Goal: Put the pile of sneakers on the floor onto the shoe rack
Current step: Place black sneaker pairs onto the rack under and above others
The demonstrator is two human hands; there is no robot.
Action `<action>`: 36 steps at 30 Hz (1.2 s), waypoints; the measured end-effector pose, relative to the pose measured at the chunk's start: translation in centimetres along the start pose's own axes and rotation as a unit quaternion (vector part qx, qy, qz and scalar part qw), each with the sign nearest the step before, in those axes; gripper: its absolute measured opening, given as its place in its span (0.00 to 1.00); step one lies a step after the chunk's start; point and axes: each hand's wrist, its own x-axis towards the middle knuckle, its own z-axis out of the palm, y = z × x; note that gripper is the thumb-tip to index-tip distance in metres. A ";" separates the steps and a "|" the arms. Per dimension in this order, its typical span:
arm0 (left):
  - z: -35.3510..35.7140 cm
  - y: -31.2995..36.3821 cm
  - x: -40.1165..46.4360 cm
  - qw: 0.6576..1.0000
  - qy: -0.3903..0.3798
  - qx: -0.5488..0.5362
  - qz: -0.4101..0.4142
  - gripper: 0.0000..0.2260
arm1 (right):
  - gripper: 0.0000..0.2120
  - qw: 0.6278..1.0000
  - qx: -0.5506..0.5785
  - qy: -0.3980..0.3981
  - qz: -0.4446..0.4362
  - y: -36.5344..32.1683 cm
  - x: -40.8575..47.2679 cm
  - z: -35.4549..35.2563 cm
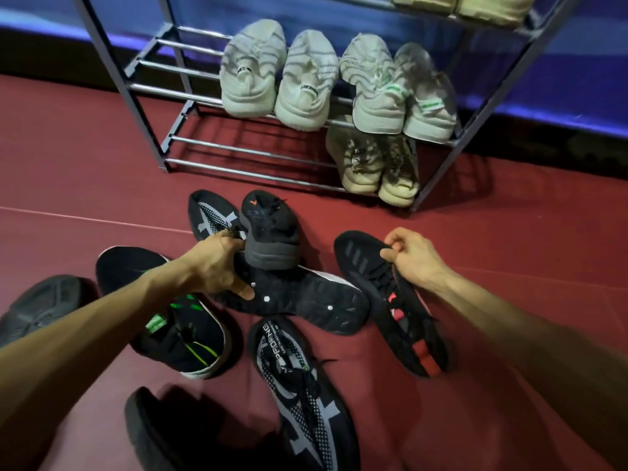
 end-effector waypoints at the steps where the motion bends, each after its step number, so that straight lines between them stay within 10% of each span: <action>1: -0.6 -0.4 -0.5 1.000 0.000 -0.011 0.014 0.25 | 0.05 1.000 0.012 0.013 0.001 -0.2 0.5 0.0; 6: -3.8 -2.8 -3.5 0.980 0.137 0.099 0.105 0.18 | 0.04 0.998 0.058 0.026 -0.001 -1.8 2.1 1.5; 13: -2.9 -2.6 -5.7 0.822 0.310 0.306 0.366 0.09 | 0.12 0.988 -0.036 0.059 -0.141 -5.8 2.0 4.1; 21: -1.9 -4.4 -5.7 0.840 0.325 0.293 0.322 0.11 | 0.09 0.933 0.190 -0.305 -0.001 -8.7 -0.7 5.7; 25: -1.8 -7.1 -4.3 0.898 0.296 0.299 0.131 0.22 | 0.06 0.876 0.289 -0.381 0.060 -8.2 -2.5 6.8; 29: -0.7 -7.6 -3.2 0.955 0.254 0.040 -0.151 0.24 | 0.04 0.907 0.281 -0.292 0.117 -9.0 -2.5 7.6; 34: -1.2 -6.2 -2.4 0.816 0.202 -0.450 -0.300 0.15 | 0.21 0.919 0.227 -0.295 0.129 -11.9 -2.7 7.7; 36: -0.8 -5.0 -2.8 0.816 0.137 -0.495 -0.264 0.11 | 0.18 0.939 0.162 -0.284 0.106 -13.0 -3.0 8.3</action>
